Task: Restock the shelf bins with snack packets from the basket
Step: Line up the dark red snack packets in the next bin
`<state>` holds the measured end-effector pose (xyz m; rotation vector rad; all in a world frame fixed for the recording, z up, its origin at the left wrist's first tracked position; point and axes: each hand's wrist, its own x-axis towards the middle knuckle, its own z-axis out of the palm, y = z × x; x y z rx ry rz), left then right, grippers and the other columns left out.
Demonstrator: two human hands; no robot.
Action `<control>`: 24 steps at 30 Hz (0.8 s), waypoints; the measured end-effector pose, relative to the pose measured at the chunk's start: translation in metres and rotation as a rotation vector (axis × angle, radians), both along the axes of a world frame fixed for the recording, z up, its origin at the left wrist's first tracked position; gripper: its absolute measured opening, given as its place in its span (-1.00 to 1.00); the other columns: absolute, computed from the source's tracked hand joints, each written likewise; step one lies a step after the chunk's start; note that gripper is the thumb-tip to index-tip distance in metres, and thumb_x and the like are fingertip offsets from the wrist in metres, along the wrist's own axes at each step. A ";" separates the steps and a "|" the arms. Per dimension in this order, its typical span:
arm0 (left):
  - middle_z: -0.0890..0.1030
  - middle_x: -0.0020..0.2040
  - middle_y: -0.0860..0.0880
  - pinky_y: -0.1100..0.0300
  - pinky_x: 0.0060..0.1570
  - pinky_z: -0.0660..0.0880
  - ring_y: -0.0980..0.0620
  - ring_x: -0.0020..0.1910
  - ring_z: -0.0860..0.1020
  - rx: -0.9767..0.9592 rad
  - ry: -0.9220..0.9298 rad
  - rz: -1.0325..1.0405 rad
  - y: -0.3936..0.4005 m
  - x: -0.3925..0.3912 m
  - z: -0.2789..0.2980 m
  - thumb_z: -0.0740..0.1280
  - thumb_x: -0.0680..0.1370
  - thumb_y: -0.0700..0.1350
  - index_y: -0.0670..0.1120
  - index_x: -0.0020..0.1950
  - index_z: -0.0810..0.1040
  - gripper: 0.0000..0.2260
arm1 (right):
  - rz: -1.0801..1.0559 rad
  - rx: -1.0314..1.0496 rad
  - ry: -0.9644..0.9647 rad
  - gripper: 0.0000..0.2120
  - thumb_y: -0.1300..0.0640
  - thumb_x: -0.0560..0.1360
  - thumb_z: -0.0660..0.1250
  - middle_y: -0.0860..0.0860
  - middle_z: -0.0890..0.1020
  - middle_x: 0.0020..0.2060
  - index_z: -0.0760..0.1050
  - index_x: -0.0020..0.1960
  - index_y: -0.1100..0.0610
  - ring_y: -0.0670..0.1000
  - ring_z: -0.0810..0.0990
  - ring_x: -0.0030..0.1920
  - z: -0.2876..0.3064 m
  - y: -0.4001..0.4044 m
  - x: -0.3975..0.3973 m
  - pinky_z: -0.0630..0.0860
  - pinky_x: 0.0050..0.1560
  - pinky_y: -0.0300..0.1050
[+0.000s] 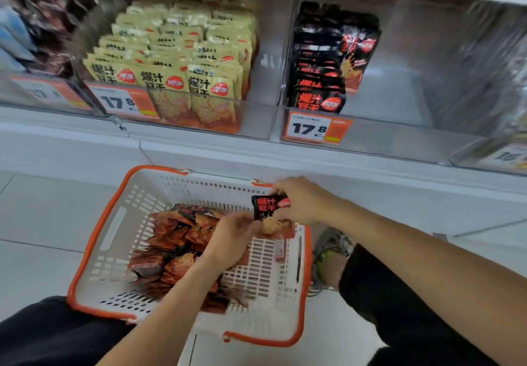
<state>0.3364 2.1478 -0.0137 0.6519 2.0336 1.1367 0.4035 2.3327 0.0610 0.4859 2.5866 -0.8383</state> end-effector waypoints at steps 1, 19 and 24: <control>0.64 -0.30 0.16 0.32 -0.21 0.44 0.24 -0.29 0.57 0.054 0.030 0.009 0.009 0.000 0.017 0.35 0.61 -0.15 -0.01 -0.16 0.56 -0.85 | -0.024 -0.011 0.064 -0.55 0.02 0.44 0.52 0.05 0.59 0.19 0.50 0.27 0.06 0.06 0.55 0.14 0.024 0.009 0.005 0.49 0.07 -0.07; 0.43 0.40 -0.18 -0.08 0.45 0.23 -0.12 0.36 0.34 0.276 0.962 0.113 0.137 -0.038 0.124 0.49 0.45 0.18 -0.22 0.54 0.20 -0.15 | -0.677 0.230 1.108 -0.64 0.24 0.43 0.50 -0.21 0.56 -0.11 0.47 0.10 -0.05 -0.17 0.56 -0.16 0.125 0.138 0.052 0.53 -0.12 -0.29; 0.54 0.20 -0.17 -0.11 0.37 0.31 -0.10 0.15 0.40 0.251 1.062 0.224 0.145 -0.033 0.111 0.49 0.46 0.15 -0.21 0.56 0.19 -0.15 | -0.715 0.255 0.811 -0.68 0.24 0.39 0.55 -0.01 0.60 -0.14 0.55 0.09 0.18 0.00 0.57 -0.19 0.111 0.171 0.015 0.50 -0.10 -0.19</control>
